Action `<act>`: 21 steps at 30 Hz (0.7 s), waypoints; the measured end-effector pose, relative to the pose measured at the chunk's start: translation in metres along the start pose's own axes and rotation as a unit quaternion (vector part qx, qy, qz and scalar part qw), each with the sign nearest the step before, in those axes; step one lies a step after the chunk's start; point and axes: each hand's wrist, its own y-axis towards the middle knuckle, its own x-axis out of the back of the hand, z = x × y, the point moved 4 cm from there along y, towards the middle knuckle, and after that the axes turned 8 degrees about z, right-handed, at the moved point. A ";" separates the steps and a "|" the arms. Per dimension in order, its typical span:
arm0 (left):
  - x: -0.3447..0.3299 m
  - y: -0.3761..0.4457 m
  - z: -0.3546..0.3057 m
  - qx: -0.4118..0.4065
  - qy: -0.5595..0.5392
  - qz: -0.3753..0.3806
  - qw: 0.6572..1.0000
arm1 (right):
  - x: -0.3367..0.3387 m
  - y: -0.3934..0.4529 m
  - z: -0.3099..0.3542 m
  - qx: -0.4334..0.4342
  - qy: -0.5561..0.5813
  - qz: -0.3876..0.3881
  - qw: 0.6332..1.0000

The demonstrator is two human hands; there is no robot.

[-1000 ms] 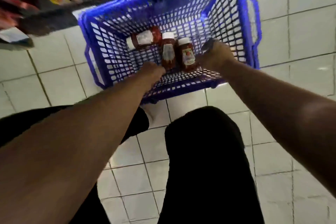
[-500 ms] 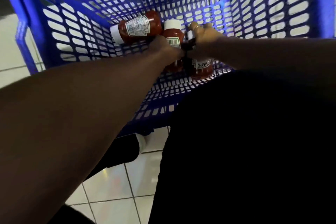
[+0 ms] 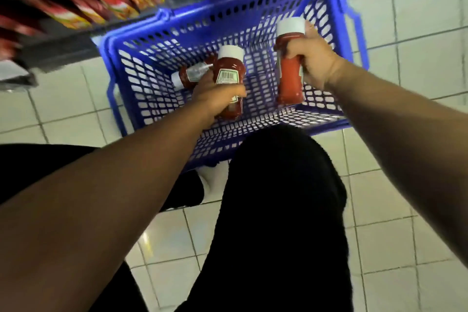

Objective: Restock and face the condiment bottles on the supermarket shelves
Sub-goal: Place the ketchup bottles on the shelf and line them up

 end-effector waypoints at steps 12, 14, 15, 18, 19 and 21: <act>0.070 -0.351 -0.241 -0.167 -0.070 0.121 0.976 | -0.099 -0.283 0.259 0.068 -0.090 -0.076 0.991; 0.079 -0.404 -0.276 -0.201 -0.103 0.136 0.965 | -0.113 -0.328 0.311 0.109 -0.086 -0.096 0.986; 0.082 -0.428 -0.294 -0.220 -0.110 0.146 0.958 | -0.120 -0.349 0.335 0.128 -0.087 -0.100 0.983; 0.090 -0.501 -0.348 -0.255 -0.101 0.151 0.950 | -0.136 -0.409 0.401 0.173 -0.116 -0.090 0.974; 0.094 -0.524 -0.365 -0.268 -0.094 0.152 0.947 | -0.142 -0.427 0.421 0.185 -0.133 -0.079 0.971; 0.104 -0.565 -0.395 -0.306 -0.081 0.160 0.935 | -0.153 -0.461 0.457 0.213 -0.161 -0.067 0.961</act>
